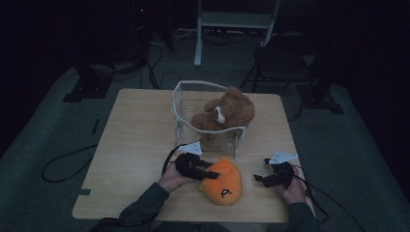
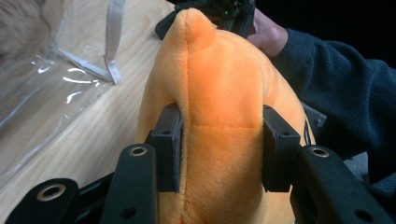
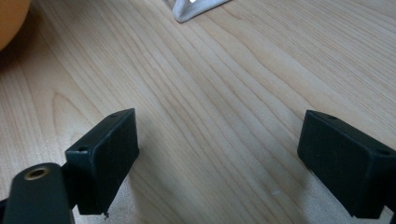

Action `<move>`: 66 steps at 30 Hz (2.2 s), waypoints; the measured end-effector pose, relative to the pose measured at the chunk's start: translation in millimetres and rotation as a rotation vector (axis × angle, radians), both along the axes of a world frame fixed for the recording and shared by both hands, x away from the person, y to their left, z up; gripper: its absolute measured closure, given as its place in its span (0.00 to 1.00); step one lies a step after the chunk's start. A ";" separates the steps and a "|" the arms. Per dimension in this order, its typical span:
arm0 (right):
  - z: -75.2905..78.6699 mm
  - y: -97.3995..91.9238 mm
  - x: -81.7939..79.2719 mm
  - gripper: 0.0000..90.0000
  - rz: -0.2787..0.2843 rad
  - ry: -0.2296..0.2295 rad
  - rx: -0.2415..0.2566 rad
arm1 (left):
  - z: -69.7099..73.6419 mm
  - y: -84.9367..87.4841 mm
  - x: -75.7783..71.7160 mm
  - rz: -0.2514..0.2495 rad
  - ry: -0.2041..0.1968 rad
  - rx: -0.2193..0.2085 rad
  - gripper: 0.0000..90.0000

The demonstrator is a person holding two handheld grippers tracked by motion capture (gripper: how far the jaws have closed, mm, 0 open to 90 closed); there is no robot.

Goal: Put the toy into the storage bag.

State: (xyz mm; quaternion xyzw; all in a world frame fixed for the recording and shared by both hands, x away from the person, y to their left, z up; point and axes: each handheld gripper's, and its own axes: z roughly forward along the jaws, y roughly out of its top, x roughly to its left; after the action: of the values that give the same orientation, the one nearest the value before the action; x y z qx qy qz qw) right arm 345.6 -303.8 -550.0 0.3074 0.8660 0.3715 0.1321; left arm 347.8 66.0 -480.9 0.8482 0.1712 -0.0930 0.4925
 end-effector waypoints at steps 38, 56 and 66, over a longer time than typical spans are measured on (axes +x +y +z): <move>0.0 0.0 0.1 0.13 0.000 -0.001 0.001 | 31.9 21.1 2.1 0.061 -0.074 -0.061 0.65; 0.1 0.1 -0.1 0.13 -0.001 0.001 0.002 | 43.6 29.4 -1.0 0.079 -0.093 -0.092 0.65; 0.1 0.1 -0.1 0.13 -0.001 0.002 0.002 | 50.6 36.1 -2.3 0.103 -0.102 -0.115 0.65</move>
State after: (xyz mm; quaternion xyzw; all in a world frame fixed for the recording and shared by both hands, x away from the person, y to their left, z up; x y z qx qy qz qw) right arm 345.4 -303.7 -550.0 0.3082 0.8657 0.3720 0.1312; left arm 345.5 102.1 -430.3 0.8124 0.1837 -0.0341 0.5524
